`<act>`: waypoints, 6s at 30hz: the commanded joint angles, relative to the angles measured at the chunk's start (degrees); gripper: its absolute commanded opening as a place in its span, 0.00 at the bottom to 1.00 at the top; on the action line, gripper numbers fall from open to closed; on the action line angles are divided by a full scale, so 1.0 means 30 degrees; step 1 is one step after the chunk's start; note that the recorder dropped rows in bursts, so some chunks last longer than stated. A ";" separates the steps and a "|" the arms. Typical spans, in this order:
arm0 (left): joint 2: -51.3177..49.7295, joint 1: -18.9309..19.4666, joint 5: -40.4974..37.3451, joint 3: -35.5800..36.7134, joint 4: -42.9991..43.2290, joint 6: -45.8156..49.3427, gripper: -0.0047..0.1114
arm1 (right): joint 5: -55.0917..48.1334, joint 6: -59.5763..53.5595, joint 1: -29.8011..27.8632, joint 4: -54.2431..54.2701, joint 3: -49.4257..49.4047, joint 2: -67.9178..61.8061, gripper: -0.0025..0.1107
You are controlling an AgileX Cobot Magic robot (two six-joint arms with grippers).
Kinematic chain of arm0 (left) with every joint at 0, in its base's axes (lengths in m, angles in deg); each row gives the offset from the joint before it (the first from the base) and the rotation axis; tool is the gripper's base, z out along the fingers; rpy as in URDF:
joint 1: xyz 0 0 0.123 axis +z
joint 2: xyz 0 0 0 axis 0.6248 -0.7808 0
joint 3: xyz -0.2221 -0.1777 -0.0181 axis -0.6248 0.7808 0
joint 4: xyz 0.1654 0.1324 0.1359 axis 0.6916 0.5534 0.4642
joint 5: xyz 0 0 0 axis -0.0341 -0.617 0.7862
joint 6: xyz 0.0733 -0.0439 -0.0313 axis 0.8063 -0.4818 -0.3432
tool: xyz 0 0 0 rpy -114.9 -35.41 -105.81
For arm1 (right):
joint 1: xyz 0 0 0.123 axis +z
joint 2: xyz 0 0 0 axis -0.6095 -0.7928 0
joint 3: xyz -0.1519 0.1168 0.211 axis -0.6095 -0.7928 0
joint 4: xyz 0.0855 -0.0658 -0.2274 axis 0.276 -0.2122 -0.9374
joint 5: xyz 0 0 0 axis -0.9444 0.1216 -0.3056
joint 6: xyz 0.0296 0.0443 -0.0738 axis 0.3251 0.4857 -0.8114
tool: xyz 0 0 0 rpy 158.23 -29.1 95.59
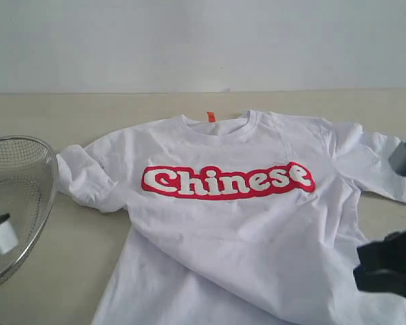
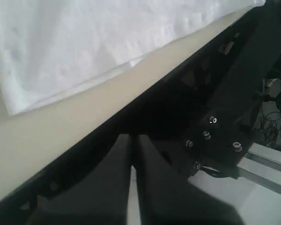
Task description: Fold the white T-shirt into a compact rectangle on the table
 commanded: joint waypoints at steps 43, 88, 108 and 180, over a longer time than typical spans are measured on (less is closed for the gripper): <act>-1.5125 -0.0103 0.7017 -0.5130 0.1444 -0.1076 0.08 | -0.0484 -0.3531 0.0016 0.3761 -0.0720 0.0411 0.43; -0.6541 -0.2259 0.6807 -0.5092 0.3549 -0.3872 0.08 | 0.1090 -0.2533 0.0016 0.3030 0.2131 0.0411 0.14; -2.3027 0.1138 0.1511 -2.9533 1.0138 -0.3829 0.08 | 0.0100 -0.3878 0.0016 0.3717 0.2310 0.0411 0.02; -2.4158 0.2176 -0.2697 -3.4949 0.4668 -0.5047 0.08 | -0.1805 0.4092 -0.2283 -0.5861 2.4383 -2.1813 0.02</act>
